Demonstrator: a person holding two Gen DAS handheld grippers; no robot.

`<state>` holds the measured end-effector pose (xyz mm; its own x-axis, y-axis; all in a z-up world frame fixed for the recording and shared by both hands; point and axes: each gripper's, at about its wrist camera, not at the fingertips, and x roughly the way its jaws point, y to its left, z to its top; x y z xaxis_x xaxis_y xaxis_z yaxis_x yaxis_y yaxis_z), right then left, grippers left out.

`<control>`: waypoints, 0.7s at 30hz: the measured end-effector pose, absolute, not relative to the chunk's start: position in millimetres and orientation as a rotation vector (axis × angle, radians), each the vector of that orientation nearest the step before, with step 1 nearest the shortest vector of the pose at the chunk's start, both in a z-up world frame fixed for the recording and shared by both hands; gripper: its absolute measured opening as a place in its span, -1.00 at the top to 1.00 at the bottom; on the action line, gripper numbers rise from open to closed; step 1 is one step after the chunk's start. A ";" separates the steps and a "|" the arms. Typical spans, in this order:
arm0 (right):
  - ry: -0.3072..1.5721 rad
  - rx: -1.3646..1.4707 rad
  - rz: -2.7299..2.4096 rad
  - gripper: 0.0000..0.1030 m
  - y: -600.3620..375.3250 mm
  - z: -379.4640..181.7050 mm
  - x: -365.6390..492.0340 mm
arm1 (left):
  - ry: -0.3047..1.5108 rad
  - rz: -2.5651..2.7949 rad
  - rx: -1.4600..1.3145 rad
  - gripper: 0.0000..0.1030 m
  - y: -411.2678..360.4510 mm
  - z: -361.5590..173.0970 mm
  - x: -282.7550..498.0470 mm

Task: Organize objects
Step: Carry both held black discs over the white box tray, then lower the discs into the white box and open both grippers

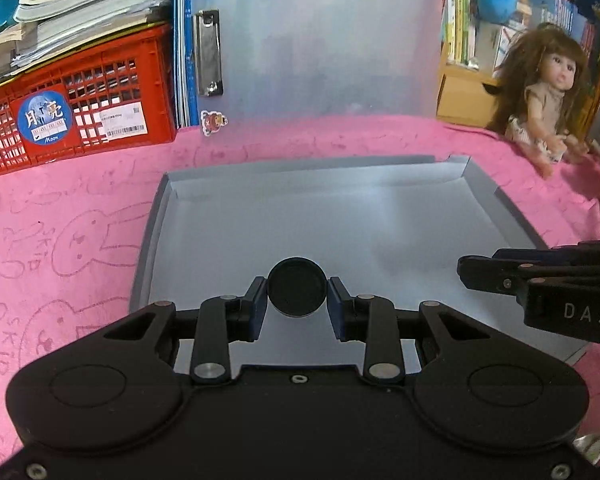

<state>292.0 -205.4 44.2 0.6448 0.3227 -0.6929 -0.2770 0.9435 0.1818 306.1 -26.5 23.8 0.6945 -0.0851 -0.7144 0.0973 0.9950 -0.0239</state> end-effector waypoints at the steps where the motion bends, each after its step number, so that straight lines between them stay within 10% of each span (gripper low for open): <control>1: 0.805 0.062 0.342 0.29 -204.9 43.0 293.4 | 0.801 -0.100 0.019 0.41 -26.8 22.1 306.7; 21: 0.843 0.024 0.337 0.22 -199.4 27.8 296.9 | 0.804 -0.098 0.074 0.40 -32.9 11.5 310.2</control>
<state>296.9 -199.4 27.8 0.6151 0.3024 -0.7281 -0.2831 0.9467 0.1539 310.2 -32.9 11.5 0.6900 -0.0598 -0.7214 0.1162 0.9928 0.0289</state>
